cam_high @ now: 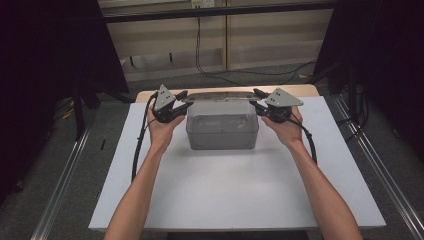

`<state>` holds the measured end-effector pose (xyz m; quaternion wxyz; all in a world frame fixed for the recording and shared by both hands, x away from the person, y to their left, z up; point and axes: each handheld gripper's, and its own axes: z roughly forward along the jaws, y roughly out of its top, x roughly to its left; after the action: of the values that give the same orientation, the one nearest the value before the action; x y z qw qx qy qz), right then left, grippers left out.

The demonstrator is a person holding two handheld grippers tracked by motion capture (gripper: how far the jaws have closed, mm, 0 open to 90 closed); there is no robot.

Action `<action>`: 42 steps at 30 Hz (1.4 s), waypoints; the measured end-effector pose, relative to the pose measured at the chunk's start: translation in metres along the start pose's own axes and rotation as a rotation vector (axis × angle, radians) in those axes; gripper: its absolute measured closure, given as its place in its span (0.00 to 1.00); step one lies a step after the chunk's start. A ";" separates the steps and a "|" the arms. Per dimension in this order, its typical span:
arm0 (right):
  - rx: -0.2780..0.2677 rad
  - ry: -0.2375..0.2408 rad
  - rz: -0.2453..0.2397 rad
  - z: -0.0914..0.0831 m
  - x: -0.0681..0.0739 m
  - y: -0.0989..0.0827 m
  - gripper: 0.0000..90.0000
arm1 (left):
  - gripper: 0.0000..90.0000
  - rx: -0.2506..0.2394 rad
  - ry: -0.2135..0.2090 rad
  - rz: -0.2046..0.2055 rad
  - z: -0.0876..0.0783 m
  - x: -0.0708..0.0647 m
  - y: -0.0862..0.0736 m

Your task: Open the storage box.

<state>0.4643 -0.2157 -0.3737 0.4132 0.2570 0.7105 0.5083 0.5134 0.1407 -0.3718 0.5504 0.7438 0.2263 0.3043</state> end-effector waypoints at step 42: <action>-0.018 -0.005 0.122 0.028 -0.031 -0.004 0.80 | 0.79 0.010 0.005 -0.057 0.024 0.026 0.011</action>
<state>0.5052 -0.2274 -0.3716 0.3854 0.2974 0.6881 0.5381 0.5487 0.1382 -0.3616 0.5546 0.7390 0.2504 0.2892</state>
